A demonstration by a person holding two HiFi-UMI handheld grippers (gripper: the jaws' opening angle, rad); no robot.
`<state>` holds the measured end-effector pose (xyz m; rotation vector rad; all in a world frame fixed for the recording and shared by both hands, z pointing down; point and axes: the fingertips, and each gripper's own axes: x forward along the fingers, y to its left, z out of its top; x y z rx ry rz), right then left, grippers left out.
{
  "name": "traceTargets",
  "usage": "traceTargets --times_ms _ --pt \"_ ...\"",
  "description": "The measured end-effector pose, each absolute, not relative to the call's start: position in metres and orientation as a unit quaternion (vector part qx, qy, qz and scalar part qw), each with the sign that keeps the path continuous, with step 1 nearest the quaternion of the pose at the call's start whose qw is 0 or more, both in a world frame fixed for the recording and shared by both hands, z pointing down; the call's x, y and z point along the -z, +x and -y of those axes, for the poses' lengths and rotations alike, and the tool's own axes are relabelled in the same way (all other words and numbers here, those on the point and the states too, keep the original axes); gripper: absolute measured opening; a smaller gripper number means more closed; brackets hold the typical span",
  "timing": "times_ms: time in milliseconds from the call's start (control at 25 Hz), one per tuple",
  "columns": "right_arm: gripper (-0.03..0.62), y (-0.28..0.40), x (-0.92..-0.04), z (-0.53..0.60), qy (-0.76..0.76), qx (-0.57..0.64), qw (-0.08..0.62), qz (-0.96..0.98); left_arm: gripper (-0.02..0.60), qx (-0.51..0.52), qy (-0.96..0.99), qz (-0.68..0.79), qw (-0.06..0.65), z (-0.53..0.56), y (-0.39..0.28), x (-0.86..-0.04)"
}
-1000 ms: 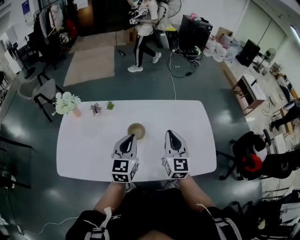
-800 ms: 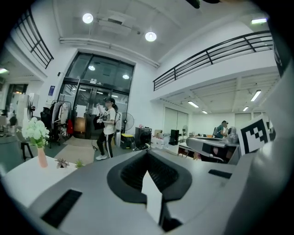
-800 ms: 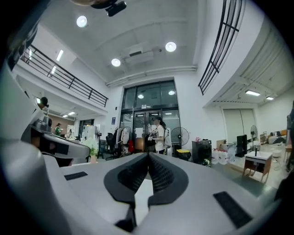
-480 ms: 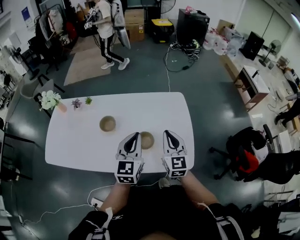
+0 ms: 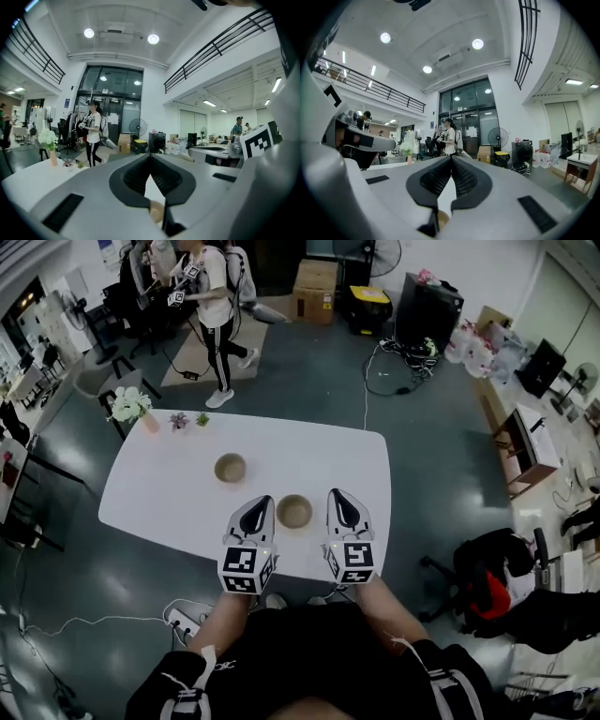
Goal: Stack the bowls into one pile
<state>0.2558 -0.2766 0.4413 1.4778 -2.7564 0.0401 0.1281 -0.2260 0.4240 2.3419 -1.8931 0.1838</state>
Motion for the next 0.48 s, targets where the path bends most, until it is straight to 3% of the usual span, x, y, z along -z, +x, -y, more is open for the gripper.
traceTargets --times_ms 280,400,480 --pt "0.015 0.232 -0.439 0.279 0.457 -0.001 0.003 0.889 0.014 -0.057 0.759 0.645 0.067 0.211 0.1 -0.43" --pt "0.015 0.215 -0.445 0.278 0.425 0.018 0.039 0.904 0.014 -0.053 0.751 0.655 0.07 0.205 0.089 -0.43" --pt "0.13 0.203 -0.459 0.279 0.395 0.028 0.082 0.915 0.014 -0.054 0.746 0.659 0.072 0.202 0.084 -0.434"
